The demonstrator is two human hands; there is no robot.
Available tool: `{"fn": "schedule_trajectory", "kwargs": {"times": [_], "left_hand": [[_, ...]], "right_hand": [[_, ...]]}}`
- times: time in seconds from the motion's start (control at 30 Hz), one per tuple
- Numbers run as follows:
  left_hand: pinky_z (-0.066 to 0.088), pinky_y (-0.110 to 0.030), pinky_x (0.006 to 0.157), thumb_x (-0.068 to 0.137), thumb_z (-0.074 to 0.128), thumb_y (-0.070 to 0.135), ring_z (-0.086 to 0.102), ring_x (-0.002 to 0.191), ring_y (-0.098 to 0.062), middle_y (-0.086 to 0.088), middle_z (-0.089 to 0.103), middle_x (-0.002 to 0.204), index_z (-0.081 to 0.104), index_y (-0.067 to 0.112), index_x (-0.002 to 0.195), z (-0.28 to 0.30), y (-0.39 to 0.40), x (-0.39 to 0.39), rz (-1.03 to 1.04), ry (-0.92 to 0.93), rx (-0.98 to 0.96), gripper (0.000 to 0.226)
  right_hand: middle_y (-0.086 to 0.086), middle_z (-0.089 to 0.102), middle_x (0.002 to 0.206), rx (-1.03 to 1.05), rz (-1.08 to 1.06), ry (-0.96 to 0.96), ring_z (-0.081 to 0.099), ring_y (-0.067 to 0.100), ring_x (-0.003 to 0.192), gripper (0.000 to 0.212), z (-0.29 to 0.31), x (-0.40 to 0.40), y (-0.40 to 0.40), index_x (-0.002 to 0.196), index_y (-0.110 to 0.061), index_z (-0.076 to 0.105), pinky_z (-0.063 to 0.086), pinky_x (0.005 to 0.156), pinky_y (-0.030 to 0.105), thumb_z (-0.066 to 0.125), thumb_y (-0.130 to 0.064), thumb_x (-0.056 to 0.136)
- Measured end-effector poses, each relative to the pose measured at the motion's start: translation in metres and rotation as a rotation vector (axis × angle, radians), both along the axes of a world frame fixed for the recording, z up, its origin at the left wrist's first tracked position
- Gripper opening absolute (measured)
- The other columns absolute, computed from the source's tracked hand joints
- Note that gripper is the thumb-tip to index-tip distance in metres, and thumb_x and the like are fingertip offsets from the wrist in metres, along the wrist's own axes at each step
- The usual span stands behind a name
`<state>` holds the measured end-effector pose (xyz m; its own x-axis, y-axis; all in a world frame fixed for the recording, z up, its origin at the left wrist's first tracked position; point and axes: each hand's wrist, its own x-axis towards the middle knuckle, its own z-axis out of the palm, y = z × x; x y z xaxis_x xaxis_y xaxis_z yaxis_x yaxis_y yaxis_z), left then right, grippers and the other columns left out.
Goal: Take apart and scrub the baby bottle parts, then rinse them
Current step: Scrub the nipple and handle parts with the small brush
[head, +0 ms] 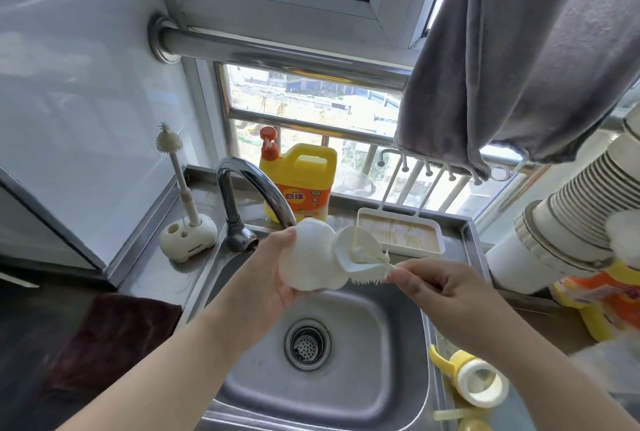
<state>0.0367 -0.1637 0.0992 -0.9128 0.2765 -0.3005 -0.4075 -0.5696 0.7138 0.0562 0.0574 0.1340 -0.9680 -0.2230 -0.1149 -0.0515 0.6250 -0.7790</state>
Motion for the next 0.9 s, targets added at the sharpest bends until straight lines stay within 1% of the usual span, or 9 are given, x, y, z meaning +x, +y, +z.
{"fn": "schedule_trajectory", "kwargs": {"times": [0.1,0.17,0.3,0.43,0.5,0.57,0.67,0.77,0.9], "left_hand": [[0.059,-0.039,0.059,0.081,0.049,0.04,0.065,0.085,-0.026,-0.013,0.064,0.103,0.062,0.012,0.104,0.0,0.005,-0.001,0.043,0.054,-0.08,0.038],[0.06,-0.042,0.061,0.076,0.052,0.041,0.064,0.087,-0.027,-0.012,0.062,0.104,0.063,0.015,0.093,-0.001,0.004,-0.001,0.066,0.079,-0.1,0.033],[0.06,-0.037,0.073,0.055,0.084,0.052,0.068,0.085,-0.016,-0.001,0.071,0.093,0.073,0.022,0.075,-0.001,-0.004,0.001,-0.081,0.226,-0.123,0.037],[0.042,-0.05,0.103,0.054,0.084,0.053,0.044,0.131,-0.012,0.013,0.056,0.133,0.069,0.021,0.068,-0.002,-0.011,-0.001,-0.132,0.317,-0.275,0.038],[0.038,-0.049,0.108,0.061,0.079,0.046,0.033,0.137,-0.003,0.018,0.048,0.136,0.07,0.022,0.067,0.0,-0.011,-0.003,-0.122,0.334,-0.38,0.027],[0.048,-0.042,0.099,0.068,0.073,0.032,0.05,0.125,-0.006,0.008,0.054,0.134,0.069,0.016,0.069,-0.002,-0.009,-0.003,-0.115,0.313,-0.382,0.016],[0.057,-0.027,0.074,0.071,0.073,0.024,0.069,0.087,-0.014,0.0,0.07,0.098,0.066,0.007,0.071,0.002,-0.011,-0.002,-0.134,0.306,-0.25,0.018],[0.056,-0.029,0.079,0.063,0.082,0.037,0.067,0.077,-0.014,-0.001,0.069,0.08,0.068,0.016,0.071,0.005,-0.018,-0.001,-0.185,0.339,-0.254,0.027],[0.057,-0.029,0.078,0.062,0.083,0.044,0.064,0.076,-0.013,-0.004,0.064,0.075,0.068,0.013,0.073,0.003,-0.014,-0.002,-0.204,0.352,-0.182,0.037]], "right_hand": [[0.011,0.065,0.073,-0.02,0.006,0.003,0.059,0.021,0.071,0.036,-0.003,0.002,-0.001,0.084,-0.046,0.069,0.045,0.068,0.028,0.043,-0.067,0.068],[0.006,0.065,0.071,-0.021,-0.009,0.003,0.058,0.016,0.07,0.035,-0.003,0.003,-0.001,0.082,-0.047,0.068,0.041,0.063,0.019,0.043,-0.067,0.068],[-0.014,0.054,0.052,-0.019,0.002,-0.019,0.049,-0.003,0.054,0.031,0.002,0.008,0.001,0.077,-0.043,0.071,0.037,0.057,0.01,0.046,-0.061,0.071],[-0.023,0.055,0.05,0.047,-0.031,-0.005,0.052,-0.006,0.056,0.017,0.008,0.007,0.004,0.08,-0.04,0.07,0.035,0.055,0.01,0.054,-0.043,0.085],[-0.017,0.063,0.06,0.089,-0.079,0.088,0.056,-0.002,0.064,0.019,0.007,0.0,0.004,0.077,-0.044,0.067,0.042,0.058,0.017,0.051,-0.05,0.085],[-0.004,0.063,0.063,0.116,-0.058,0.21,0.055,0.007,0.062,0.029,0.005,-0.006,0.001,0.079,-0.04,0.068,0.042,0.059,0.02,0.048,-0.06,0.086],[-0.006,0.059,0.06,0.18,0.146,0.229,0.051,0.008,0.056,0.036,0.007,-0.003,0.0,0.089,-0.045,0.066,0.032,0.055,0.012,0.04,-0.068,0.082],[-0.015,0.058,0.06,0.207,0.113,0.215,0.053,0.003,0.056,0.033,0.014,-0.004,0.017,0.085,-0.057,0.064,0.034,0.054,0.013,0.037,-0.073,0.075],[-0.001,0.068,0.073,0.13,0.062,0.276,0.062,0.015,0.068,0.029,0.016,-0.015,0.018,0.092,-0.058,0.064,0.05,0.059,0.029,0.04,-0.069,0.079]]}}
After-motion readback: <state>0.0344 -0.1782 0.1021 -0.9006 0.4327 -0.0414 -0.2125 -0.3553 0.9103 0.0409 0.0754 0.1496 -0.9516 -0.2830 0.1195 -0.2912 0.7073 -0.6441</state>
